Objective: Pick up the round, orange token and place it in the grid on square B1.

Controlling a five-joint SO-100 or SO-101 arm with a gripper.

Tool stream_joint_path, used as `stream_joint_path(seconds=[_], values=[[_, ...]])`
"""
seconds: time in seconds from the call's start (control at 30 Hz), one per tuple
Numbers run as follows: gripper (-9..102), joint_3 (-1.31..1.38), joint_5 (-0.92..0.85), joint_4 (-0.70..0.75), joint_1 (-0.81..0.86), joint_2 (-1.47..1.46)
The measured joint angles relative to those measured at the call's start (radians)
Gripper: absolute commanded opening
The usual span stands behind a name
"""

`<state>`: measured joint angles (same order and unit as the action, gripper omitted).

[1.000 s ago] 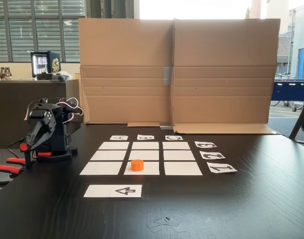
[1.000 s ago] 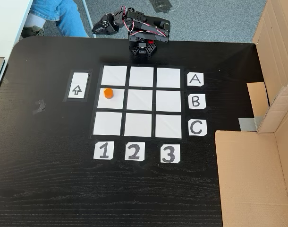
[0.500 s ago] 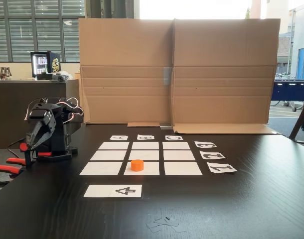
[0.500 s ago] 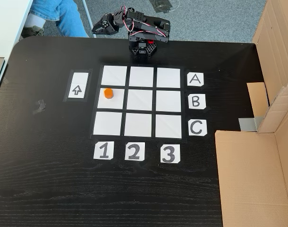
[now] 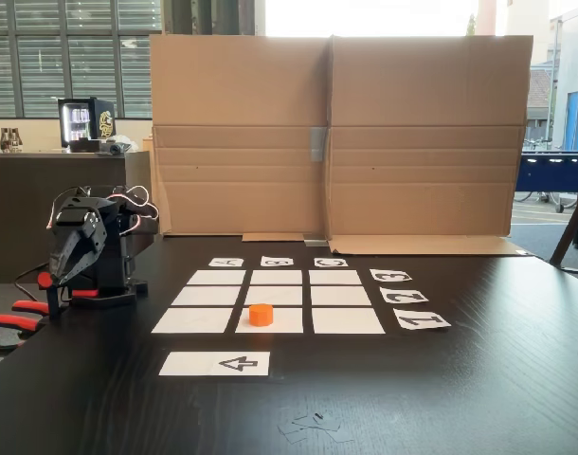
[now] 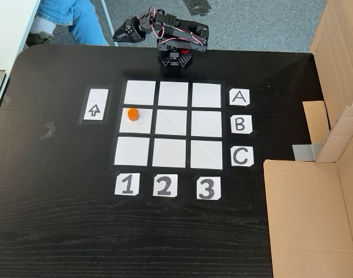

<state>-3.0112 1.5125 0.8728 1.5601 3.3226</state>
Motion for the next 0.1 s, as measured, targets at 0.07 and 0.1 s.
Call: stream_joint_path(seconds=[0.07,0.1], values=[[-1,0.000,0.000,0.000,0.000,0.000],[-1,0.000,0.000,0.000,0.000,0.000]])
